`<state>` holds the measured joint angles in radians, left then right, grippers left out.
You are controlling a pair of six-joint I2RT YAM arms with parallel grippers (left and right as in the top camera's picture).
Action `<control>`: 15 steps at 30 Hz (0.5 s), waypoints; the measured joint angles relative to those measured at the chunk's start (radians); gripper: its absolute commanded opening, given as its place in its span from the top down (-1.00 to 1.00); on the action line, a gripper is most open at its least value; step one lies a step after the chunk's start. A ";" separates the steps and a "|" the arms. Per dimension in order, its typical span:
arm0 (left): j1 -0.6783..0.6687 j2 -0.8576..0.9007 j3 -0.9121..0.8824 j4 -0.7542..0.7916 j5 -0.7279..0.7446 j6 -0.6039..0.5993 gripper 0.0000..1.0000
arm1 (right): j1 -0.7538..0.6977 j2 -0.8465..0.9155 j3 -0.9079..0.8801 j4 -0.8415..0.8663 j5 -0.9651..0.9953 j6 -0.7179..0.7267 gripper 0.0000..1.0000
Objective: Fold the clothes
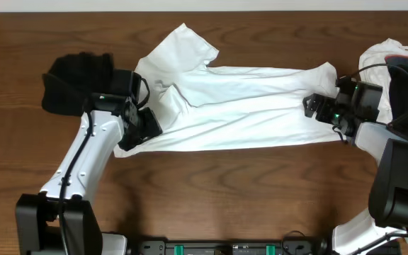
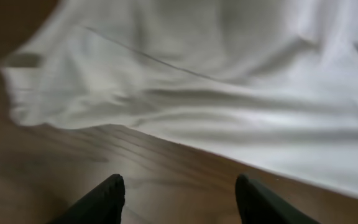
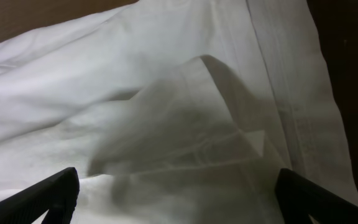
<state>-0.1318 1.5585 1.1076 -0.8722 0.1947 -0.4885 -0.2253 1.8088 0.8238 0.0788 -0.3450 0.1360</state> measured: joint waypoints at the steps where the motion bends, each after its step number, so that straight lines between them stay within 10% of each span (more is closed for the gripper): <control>1: 0.000 -0.001 0.002 -0.004 0.024 0.019 -0.22 | 0.000 0.000 0.000 0.000 0.000 0.000 -0.99; 15: -0.001 -0.278 0.141 -0.131 0.099 0.079 -0.54 | 0.000 0.000 0.000 0.000 0.000 0.000 -0.98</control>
<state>-0.1326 1.2804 1.2488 -1.0035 0.2939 -0.4091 -0.2253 1.8088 0.8238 0.0788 -0.3450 0.1360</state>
